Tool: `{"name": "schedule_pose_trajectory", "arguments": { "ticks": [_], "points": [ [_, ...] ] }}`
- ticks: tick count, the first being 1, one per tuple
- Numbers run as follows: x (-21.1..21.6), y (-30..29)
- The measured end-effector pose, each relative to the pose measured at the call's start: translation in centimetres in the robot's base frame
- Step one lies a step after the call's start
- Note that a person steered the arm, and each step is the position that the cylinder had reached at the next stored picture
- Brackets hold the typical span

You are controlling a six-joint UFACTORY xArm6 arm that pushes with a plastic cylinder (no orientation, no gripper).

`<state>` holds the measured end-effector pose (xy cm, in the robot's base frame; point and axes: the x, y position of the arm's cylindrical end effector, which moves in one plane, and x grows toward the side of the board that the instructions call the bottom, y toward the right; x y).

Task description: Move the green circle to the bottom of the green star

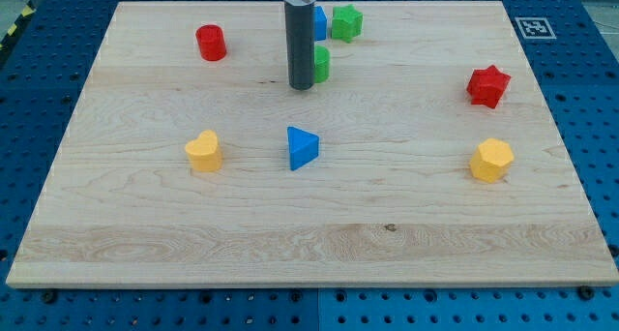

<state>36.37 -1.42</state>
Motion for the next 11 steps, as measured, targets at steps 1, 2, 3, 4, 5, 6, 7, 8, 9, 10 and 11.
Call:
{"name": "schedule_pose_trajectory", "arguments": {
  "ticks": [1,2,3,4,5,6,7,8,9,10,11],
  "points": [
    [-0.5,-0.1],
    [-2.5,0.1],
    [-3.5,0.6],
    [-3.7,0.6],
    [-3.7,0.3],
    [-3.8,-0.2],
    [-4.8,0.8],
    [-5.0,1.8],
    [-4.8,2.7],
    [-4.3,3.2],
    [-4.3,3.6]
  ]
}}
